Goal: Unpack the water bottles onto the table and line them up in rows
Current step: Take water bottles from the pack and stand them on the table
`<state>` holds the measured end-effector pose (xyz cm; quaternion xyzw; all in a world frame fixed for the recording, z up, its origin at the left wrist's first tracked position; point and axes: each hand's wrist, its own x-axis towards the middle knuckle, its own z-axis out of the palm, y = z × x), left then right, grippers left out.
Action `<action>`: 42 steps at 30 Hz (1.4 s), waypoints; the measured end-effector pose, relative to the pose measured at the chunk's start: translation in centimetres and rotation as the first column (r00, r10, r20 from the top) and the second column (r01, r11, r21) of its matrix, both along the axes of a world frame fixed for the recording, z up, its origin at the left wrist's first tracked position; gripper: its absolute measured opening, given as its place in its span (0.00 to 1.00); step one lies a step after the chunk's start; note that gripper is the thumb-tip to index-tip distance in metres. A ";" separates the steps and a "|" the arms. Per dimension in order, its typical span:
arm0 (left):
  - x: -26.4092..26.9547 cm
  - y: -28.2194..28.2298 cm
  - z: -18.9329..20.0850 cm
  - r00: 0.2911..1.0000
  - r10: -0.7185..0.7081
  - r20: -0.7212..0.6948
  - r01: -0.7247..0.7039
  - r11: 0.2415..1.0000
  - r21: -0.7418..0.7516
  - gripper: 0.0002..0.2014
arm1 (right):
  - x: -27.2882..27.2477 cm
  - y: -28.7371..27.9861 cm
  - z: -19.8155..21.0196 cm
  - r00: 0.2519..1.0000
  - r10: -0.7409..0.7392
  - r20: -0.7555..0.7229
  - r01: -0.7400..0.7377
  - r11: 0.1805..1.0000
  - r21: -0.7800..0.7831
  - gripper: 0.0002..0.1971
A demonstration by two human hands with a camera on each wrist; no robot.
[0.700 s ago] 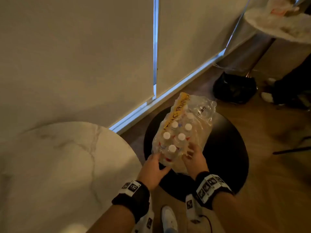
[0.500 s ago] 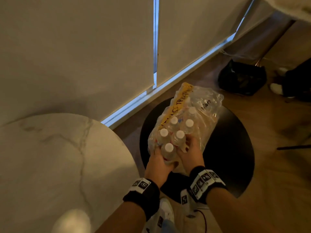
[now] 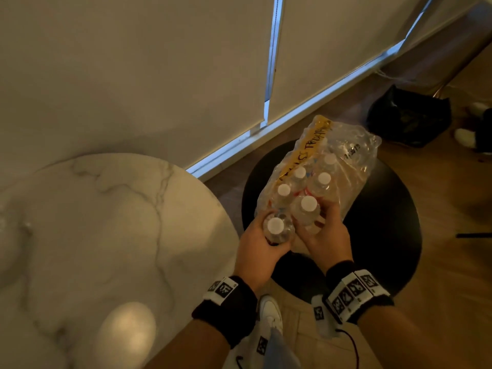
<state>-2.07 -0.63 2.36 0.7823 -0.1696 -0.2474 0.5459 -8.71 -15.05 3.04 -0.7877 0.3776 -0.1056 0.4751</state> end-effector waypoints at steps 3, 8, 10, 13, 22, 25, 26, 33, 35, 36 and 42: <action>-1.4 4.5 2.9 0.994 0.104 -0.009 -0.105 0.993 -0.062 0.25 | -0.8 3.6 3.3 0.989 0.098 0.112 -0.085 0.989 -0.117 0.35; -3.1 17.3 5.1 0.968 0.245 0.046 -0.245 0.970 -0.003 0.28 | -0.8 13.8 4.1 0.947 0.314 0.071 -0.305 0.946 -0.112 0.31; -3.5 23.6 5.4 0.946 0.318 0.066 -0.322 0.945 0.053 0.27 | -0.3 19.3 3.6 0.918 0.393 0.058 -0.393 0.919 -0.021 0.31; -4.0 32.7 5.9 0.898 0.426 0.109 -0.439 0.885 0.156 0.26 | 1.3 27.9 3.0 0.841 0.539 0.043 -0.541 0.836 0.096 0.27; -3.1 47.8 4.8 0.789 0.605 0.104 -0.605 0.738 0.297 0.26 | 5.5 45.0 1.7 0.653 0.756 0.048 -0.753 0.642 0.143 0.26; -3.1 48.7 3.5 0.796 0.600 0.077 -0.595 0.753 0.283 0.26 | 5.8 46.4 1.4 0.659 0.751 0.033 -0.750 0.653 0.107 0.26; -3.2 48.9 3.3 0.792 0.606 0.071 -0.600 0.752 0.271 0.27 | 5.8 46.5 1.4 0.663 0.748 0.025 -0.747 0.658 0.101 0.27; -4.9 50.1 1.1 0.802 0.596 -0.048 -0.518 0.732 0.443 0.35 | 5.6 44.7 0.9 0.554 0.827 -0.095 -0.816 0.562 0.133 0.44; -6.0 50.2 0.2 0.856 0.512 -0.076 -0.347 0.676 0.650 0.29 | 4.9 42.8 1.0 0.553 0.823 -0.130 -0.809 0.568 0.150 0.45; -6.7 50.0 0.1 0.881 0.465 -0.084 -0.272 0.645 0.714 0.22 | 4.4 41.5 1.0 0.564 0.813 -0.144 -0.801 0.581 0.148 0.42; -8.0 41.6 3.2 0.971 0.218 -0.100 -0.098 0.742 0.664 0.13 | 0.2 28.3 0.9 0.764 0.606 -0.223 -0.616 0.787 0.029 0.13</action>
